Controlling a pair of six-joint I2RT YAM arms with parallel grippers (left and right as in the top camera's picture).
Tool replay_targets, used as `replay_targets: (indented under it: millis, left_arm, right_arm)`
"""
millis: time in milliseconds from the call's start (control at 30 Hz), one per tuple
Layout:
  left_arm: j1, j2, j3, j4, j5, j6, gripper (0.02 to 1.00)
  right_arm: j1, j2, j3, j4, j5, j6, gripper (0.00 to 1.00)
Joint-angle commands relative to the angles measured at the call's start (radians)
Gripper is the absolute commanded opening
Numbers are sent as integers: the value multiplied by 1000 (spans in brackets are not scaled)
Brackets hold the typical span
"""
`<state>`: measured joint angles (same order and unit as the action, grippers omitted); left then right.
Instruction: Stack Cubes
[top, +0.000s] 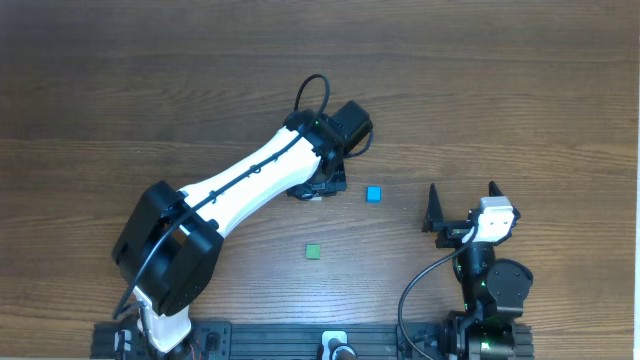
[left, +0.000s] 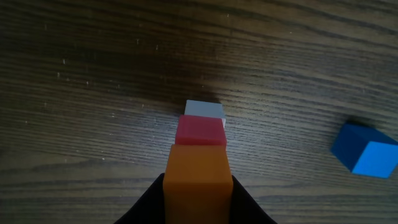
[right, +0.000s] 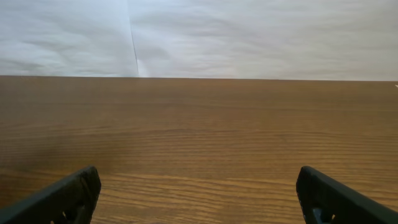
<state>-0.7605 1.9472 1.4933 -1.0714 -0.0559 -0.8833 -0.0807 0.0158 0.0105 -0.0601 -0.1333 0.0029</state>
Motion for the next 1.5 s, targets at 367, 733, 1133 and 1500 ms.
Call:
replay_targets:
  millis: [367,733,1133,1500]
  left_arm:
    - [5,17,-10,11,2,-11,156]
    - [5,18,-10,10,-5,-2,163]
    - [5,26,-10,14,-6,0,185]
    - [5,26,-10,14,-5,0,454]
  right_arm:
    - [2,-11,-5,-3,-8,-1,993]
    - [2,-11,-5,-3,-8,-1,991]
    - [2,-11,-5,-3,-8,-1,991]
    - [2,-11,-5,-3,-8,-1,993]
